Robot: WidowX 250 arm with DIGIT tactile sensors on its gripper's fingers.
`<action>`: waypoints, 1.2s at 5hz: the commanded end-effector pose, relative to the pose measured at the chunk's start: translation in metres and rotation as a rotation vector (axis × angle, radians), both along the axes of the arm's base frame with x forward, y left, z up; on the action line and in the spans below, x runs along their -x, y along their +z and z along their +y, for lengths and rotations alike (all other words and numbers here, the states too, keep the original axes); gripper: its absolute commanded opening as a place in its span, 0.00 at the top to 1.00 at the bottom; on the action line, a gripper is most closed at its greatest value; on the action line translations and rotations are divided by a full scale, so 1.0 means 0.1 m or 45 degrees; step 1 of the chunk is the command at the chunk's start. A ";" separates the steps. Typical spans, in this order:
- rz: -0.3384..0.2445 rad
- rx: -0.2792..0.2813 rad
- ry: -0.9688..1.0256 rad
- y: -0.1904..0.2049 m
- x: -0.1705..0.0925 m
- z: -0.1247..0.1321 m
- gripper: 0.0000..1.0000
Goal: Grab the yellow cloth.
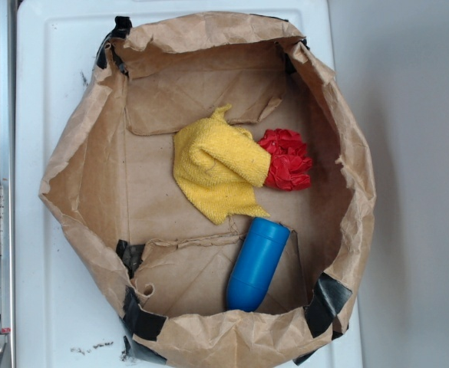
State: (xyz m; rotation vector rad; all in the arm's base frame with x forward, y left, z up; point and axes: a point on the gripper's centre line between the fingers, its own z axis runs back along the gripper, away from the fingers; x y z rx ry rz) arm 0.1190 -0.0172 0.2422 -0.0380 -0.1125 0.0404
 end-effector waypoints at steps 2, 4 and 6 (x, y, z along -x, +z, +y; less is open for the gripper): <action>-0.081 0.079 0.004 -0.01 -0.39 -0.01 0.00; -0.215 0.074 -0.002 -0.05 -1.09 0.21 0.00; -0.172 -0.017 -0.123 -0.53 -1.58 0.36 0.00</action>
